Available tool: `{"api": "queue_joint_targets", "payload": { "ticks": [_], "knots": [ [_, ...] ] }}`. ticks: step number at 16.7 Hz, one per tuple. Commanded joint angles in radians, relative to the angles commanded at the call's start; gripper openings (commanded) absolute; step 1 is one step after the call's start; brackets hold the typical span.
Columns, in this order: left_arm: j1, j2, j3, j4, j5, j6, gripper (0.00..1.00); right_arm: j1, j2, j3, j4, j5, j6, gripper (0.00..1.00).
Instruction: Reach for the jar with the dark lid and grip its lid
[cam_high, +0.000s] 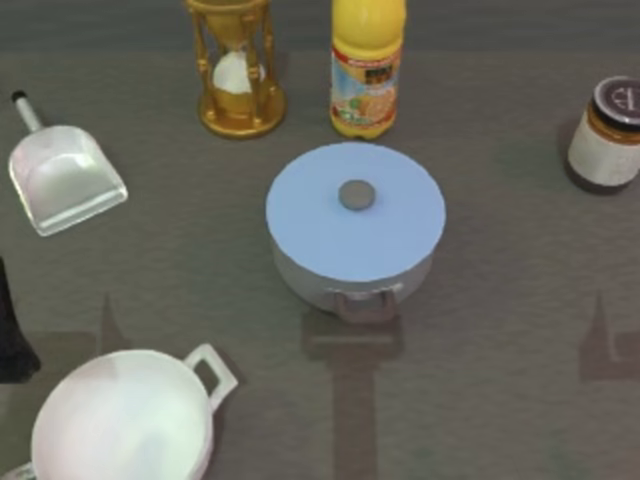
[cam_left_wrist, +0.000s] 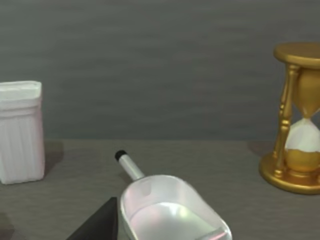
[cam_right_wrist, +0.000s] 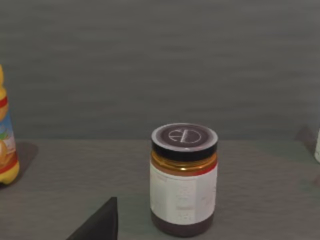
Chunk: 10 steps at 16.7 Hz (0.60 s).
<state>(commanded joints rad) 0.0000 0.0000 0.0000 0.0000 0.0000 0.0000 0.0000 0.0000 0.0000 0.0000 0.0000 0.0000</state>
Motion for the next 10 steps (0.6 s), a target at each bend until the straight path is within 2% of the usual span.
{"api": "queue_joint_targets", "payload": {
  "ticks": [5,10],
  "knots": [
    [0.0,0.0,0.0,0.0,0.0,0.0,1.0,0.002,0.057,0.057,-0.031,-0.006,-0.008,1.0],
    [0.0,0.0,0.0,0.0,0.0,0.0,1.0,-0.003,0.341,0.342,-0.193,-0.018,-0.055,1.0]
  ]
}}
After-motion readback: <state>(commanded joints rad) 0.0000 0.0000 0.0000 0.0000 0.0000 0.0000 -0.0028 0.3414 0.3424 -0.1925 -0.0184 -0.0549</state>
